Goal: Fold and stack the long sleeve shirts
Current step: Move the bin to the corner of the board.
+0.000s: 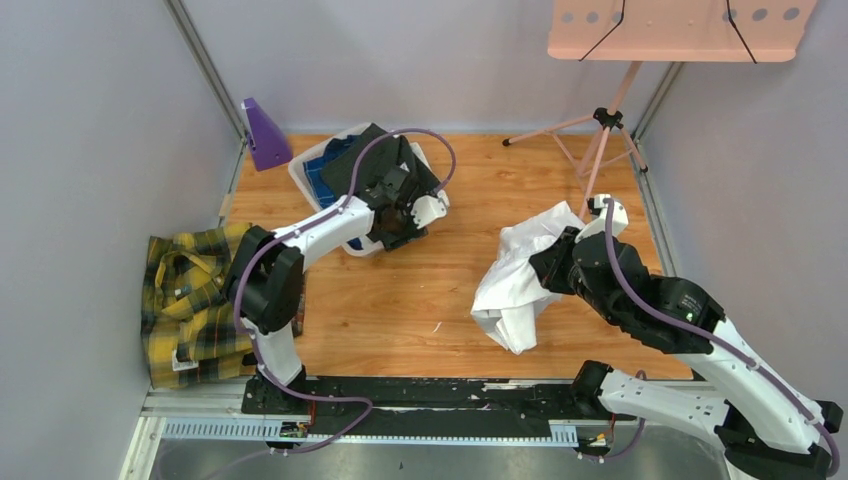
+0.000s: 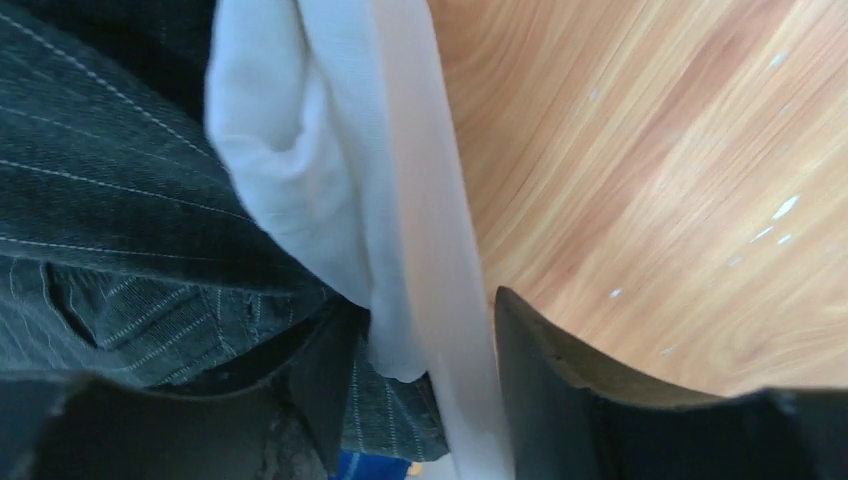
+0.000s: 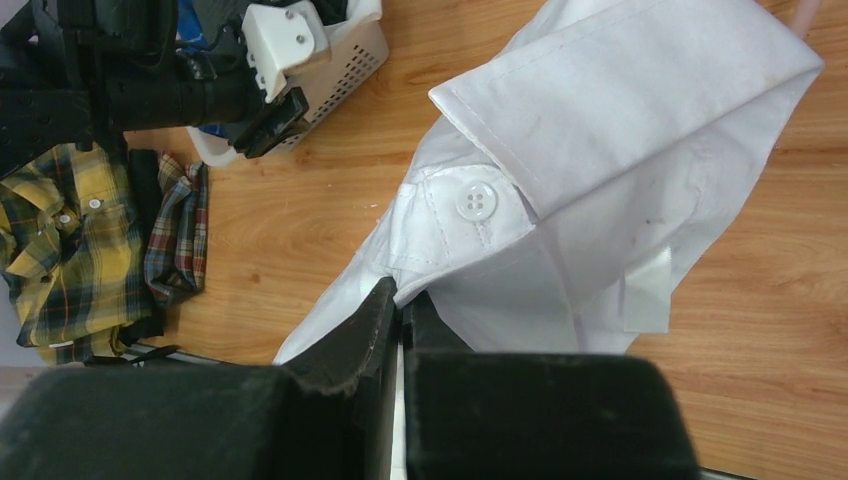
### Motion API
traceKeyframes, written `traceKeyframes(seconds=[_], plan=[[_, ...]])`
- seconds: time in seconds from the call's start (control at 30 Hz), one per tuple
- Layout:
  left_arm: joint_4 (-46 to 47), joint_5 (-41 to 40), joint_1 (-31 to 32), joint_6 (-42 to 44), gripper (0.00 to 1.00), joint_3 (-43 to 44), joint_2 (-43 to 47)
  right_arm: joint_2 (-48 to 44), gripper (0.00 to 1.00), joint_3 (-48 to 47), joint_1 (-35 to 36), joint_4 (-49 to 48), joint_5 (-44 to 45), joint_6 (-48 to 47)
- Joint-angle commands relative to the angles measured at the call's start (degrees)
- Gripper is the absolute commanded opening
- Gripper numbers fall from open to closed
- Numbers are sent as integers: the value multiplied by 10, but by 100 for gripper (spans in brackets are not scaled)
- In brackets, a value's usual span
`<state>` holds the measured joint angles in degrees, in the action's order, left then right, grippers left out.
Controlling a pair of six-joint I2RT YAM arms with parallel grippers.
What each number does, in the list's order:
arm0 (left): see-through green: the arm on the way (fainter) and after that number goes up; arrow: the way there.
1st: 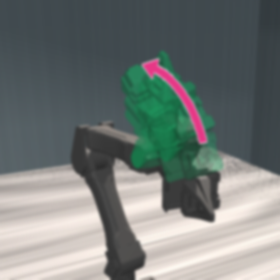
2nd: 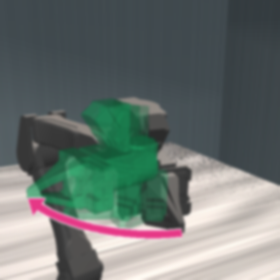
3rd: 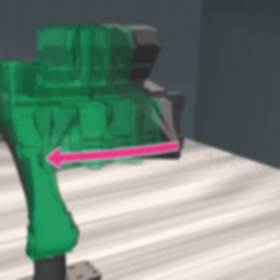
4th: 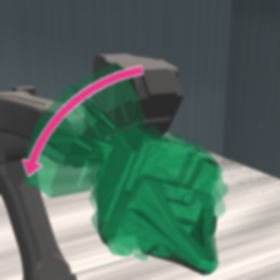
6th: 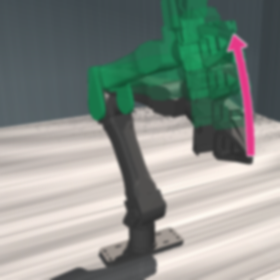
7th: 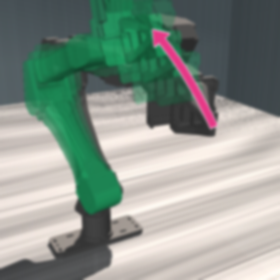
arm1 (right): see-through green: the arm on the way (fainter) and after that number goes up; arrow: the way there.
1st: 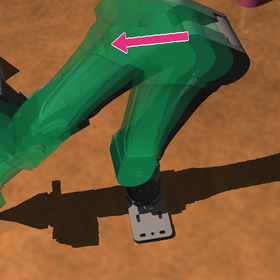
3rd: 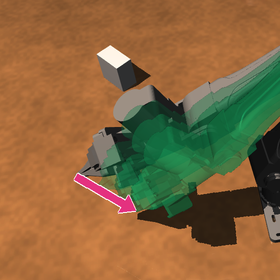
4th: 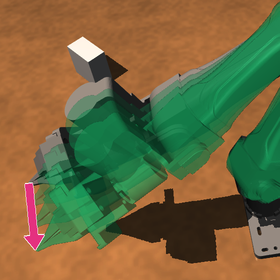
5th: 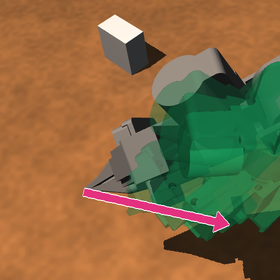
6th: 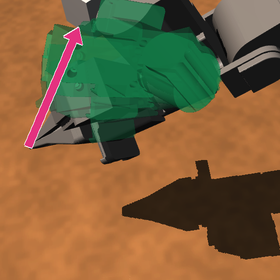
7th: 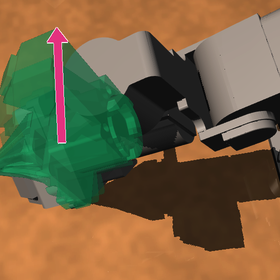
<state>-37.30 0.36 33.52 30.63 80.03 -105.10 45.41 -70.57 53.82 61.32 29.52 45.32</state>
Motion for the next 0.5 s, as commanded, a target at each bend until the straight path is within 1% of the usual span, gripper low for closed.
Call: traceKeyframes(seconds=[0.0, 0.07, 0.13, 0.23, 0.27, 0.33, 0.37, 0.4, 0.43, 0.47], plan=[[14, -143, -24, 45, 51, -77, 80, 5, 0, 5, 0, -61, 12, -18], [17, -167, -50, 51, 46, -116, 112, 15, 0, 10, 0, -73, 6, -23], [13, -182, -81, 62, 45, -145, 140, 26, 0, 13, 0, -86, -2, -28], [13, -194, -145, 91, 46, -181, 183, 40, 0, 15, 0, -102, -13, -36], [15, -193, -170, 108, 47, -187, 191, 43, 0, 15, 0, -106, -16, -38], [28, -195, -211, 137, 55, -213, 211, 46, 0, 15, 0, -114, -21, -41], [41, -198, -223, 148, 63, -218, 221, 46, 0, 16, 0, -117, -23, -42], [46, -204, -246, 166, 67, -226, 224, 47, 0, 16, 0, -119, -26, -42], [58, -207, -258, 174, 75, -229, 228, 48, 0, 16, 0, -121, -27, -42], [64, -213, -279, 185, 77, -229, 229, 48, 0, 17, 0, -122, -28, -41]])
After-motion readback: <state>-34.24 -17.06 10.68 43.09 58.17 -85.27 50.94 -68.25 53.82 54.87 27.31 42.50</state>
